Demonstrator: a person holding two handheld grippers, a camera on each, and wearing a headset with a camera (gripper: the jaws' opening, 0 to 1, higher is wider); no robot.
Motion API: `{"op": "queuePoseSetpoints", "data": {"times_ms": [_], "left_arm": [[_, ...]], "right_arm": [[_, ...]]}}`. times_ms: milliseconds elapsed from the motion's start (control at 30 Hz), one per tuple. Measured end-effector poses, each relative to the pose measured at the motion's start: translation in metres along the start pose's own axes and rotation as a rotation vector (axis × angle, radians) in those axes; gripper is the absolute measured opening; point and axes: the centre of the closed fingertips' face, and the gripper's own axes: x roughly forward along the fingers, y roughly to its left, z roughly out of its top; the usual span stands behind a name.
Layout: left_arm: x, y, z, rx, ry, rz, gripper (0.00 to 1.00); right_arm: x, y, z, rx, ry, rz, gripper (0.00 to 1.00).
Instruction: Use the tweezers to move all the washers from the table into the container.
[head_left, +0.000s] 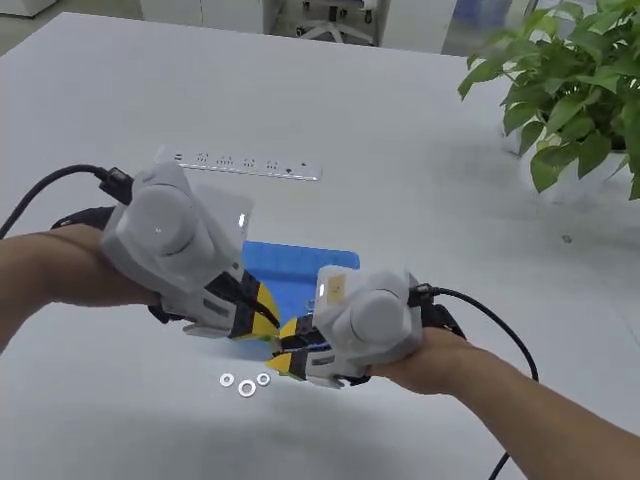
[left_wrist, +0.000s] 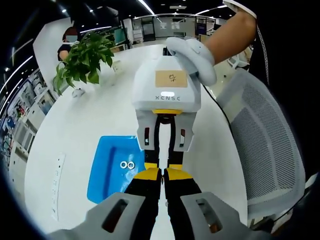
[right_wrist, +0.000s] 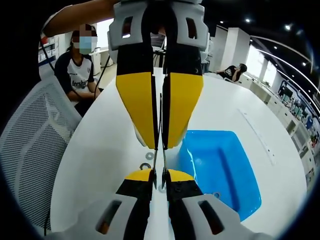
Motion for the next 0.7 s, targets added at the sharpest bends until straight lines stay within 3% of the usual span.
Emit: {"op": "queuePoseSetpoints", "data": {"times_ms": [700], "left_arm": [[0.012,-0.001,-0.011,-0.013,0.021,-0.02,0.06]], "right_arm": [[0.011,0.001,-0.011,-0.007,0.015,0.013,0.12]]}}
